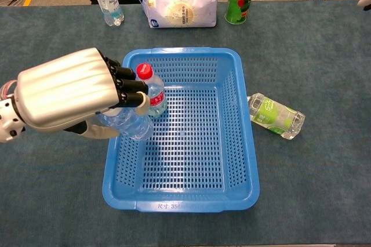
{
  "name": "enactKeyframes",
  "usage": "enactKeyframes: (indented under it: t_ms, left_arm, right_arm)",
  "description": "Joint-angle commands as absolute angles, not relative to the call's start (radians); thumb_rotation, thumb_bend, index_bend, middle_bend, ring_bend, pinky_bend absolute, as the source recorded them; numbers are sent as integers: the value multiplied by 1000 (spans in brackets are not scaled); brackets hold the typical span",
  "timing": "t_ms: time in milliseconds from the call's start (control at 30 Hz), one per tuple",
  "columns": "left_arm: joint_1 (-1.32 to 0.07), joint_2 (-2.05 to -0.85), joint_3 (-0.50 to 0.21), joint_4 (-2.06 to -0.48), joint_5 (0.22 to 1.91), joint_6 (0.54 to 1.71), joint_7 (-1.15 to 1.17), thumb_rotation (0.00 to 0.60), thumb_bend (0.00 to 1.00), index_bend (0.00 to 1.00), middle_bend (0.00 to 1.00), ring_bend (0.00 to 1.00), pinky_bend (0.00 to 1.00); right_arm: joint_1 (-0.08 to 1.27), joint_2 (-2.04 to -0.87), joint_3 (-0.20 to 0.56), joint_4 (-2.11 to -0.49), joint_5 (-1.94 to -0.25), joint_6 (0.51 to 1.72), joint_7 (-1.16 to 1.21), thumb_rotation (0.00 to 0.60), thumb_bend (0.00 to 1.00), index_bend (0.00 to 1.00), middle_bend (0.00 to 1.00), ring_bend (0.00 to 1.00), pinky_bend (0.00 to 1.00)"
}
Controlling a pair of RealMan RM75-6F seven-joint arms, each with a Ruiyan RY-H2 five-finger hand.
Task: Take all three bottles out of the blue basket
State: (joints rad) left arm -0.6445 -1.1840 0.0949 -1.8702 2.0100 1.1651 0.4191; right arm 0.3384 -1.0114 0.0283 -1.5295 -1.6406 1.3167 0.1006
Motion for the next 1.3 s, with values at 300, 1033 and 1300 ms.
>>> enactKeyframes:
  t_ms: [300,1033,1300]
  left_arm:
    - [-624,-1067,76,-1965,1990,1135,499,600,277,579,573,512,682]
    - [-540,-951,24,-2039,1930,1157,619,600,277,593,586,522,690]
    - [-481,-938,23,-2027,1756,1103,723,600,277,591,586,520,690]
  right_arm:
    - [342,-1021,27,-1522,-1645,1313,108,600,0,245,303,314,579]
    - [344,-1042,22,-1504,-1640,1303,125,600,0,245,303,314,579]
    - [345,-1050,19,-1499,-1635,1293,125,600,0,245,303,314,579]
